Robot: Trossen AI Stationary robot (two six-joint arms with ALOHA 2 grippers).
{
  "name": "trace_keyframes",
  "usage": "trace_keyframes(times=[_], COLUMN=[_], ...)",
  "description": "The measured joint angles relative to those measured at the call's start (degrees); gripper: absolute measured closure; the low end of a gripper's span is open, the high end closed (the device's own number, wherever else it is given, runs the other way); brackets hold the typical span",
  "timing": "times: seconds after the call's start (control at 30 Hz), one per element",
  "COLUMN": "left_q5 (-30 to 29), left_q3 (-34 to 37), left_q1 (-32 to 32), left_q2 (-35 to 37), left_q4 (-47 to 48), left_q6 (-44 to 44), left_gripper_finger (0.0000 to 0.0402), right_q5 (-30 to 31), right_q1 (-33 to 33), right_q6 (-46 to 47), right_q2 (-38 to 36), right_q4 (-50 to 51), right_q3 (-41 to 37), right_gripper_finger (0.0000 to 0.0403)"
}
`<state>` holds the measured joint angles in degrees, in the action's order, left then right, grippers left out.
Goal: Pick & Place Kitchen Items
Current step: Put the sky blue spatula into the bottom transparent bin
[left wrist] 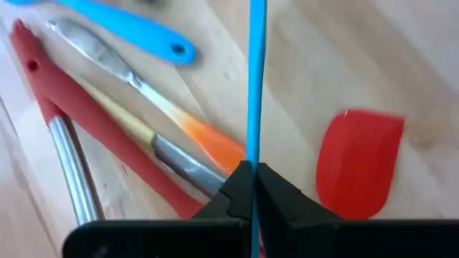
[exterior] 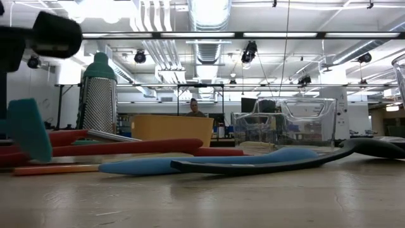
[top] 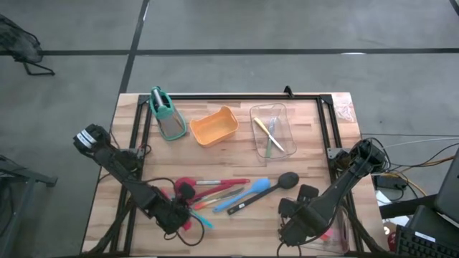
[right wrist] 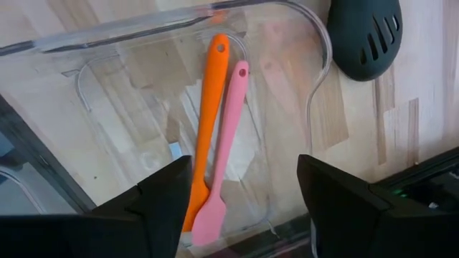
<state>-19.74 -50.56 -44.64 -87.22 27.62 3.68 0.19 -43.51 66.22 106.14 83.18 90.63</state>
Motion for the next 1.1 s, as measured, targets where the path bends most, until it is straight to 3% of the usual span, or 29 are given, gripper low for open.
trace_keyframes(times=[0.17,0.37,0.6,0.9,1.1], left_q5=[-0.97,-9.23,-9.30,-7.12,-4.89], left_q3=[-3.31,-7.05,-7.35,-7.32,-7.28], left_q1=[0.00,0.02,0.09,0.76,2.34], left_q2=[0.00,0.09,0.11,-0.88,-4.56], left_q4=[0.21,0.29,2.34,1.92,0.07], left_q6=[0.00,4.76,3.97,11.11,13.39], left_gripper_finger=[0.0400,0.0401,0.0398,0.0351,0.0292], right_q5=[-0.02,2.98,6.07,7.48,7.77], right_q1=[-0.09,-0.09,-0.11,-0.09,-0.11], right_q6=[-1.71,-4.44,-5.32,-5.45,-5.42], right_q2=[-0.19,-0.55,-0.65,-0.65,-0.65], right_q4=[0.00,0.04,0.13,-0.39,-1.19], right_q3=[0.06,1.86,4.56,4.48,4.09], right_gripper_finger=[0.0177,0.0197,0.0219,0.0243,0.0262])
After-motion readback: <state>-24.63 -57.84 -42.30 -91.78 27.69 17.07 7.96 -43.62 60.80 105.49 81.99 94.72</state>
